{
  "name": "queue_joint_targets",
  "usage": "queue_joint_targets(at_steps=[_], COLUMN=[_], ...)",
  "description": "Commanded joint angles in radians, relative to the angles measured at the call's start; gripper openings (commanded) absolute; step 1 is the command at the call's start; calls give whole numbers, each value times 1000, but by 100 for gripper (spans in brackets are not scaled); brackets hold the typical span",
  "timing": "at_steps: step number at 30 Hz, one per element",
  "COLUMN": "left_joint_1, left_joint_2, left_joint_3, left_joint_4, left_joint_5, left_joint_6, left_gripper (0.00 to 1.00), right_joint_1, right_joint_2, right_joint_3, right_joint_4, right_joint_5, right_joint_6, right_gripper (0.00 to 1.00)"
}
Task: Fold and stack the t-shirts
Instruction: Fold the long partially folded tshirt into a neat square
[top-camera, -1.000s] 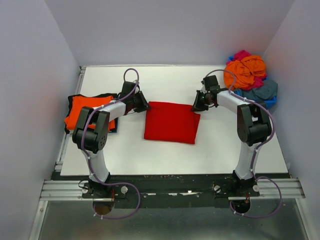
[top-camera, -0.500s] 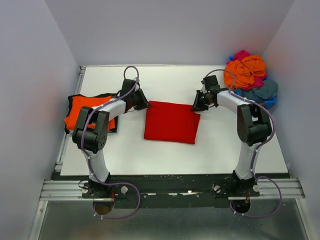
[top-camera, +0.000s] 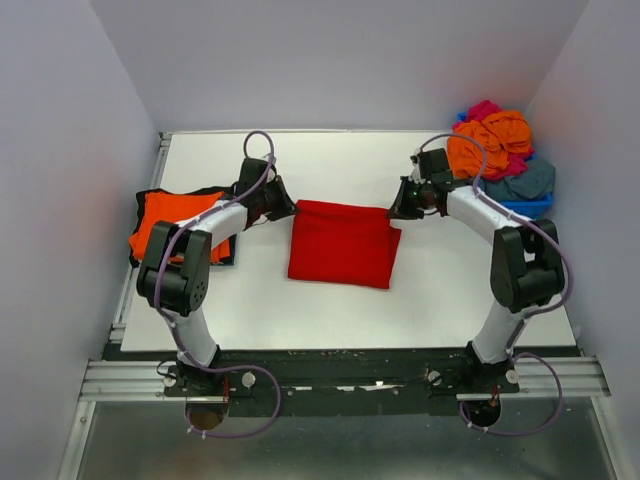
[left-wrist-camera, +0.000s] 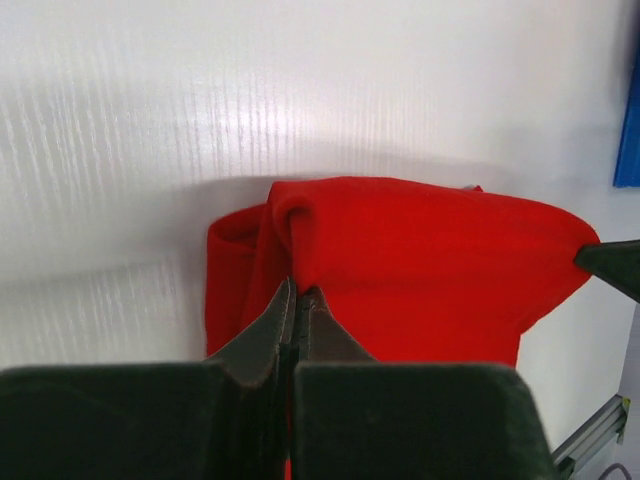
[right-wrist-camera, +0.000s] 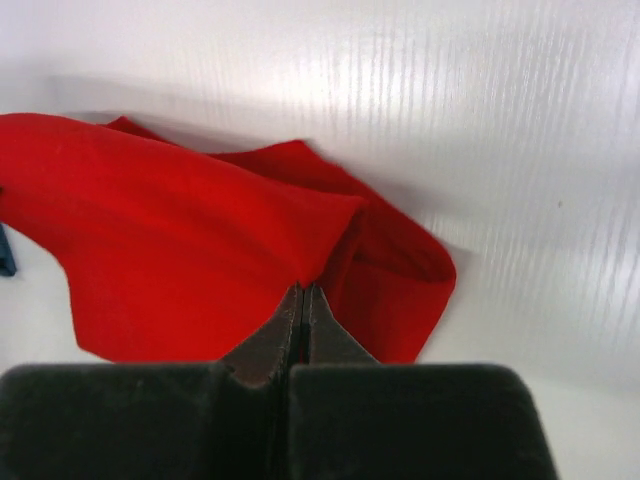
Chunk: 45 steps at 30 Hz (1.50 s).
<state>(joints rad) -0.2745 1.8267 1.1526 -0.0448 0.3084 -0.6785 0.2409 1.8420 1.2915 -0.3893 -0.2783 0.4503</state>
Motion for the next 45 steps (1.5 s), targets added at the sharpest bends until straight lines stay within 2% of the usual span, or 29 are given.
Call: queue_joint_targets(at_steps=[1, 6, 17, 25, 28, 35, 41, 45], left_joint_1=[-5, -25, -66, -103, -123, -178, -232, -262], left_joint_2=[-142, -292, -737, -990, -1040, -1141, -1271, -1333], left_joint_3=[-77, -162, -346, -447, -467, -570, -616, -651], left_joint_4=[40, 28, -161, -274, -316, -372, -469, -506], left_joint_5=[35, 29, -22, 0, 8, 29, 41, 41], left_joint_6=[-32, -35, -20, -30, -29, -72, -127, -173], left_gripper=[0, 0, 0, 0, 0, 0, 0, 0], right_joint_1=[-5, -3, -2, -2, -2, -3, -2, -2], right_joint_2=[-169, -348, -797, -1067, -1135, -1283, -1349, -1353], right_joint_3=[-96, -239, -506, -563, -593, -747, -735, -742], right_joint_4=[9, 6, -62, -278, -345, -387, -479, -484], right_joint_5=[-28, -58, -234, -272, -311, -401, -395, -401], right_joint_6=[-27, -32, 31, 105, 142, 214, 205, 191], right_gripper=[1, 1, 1, 1, 1, 1, 1, 1])
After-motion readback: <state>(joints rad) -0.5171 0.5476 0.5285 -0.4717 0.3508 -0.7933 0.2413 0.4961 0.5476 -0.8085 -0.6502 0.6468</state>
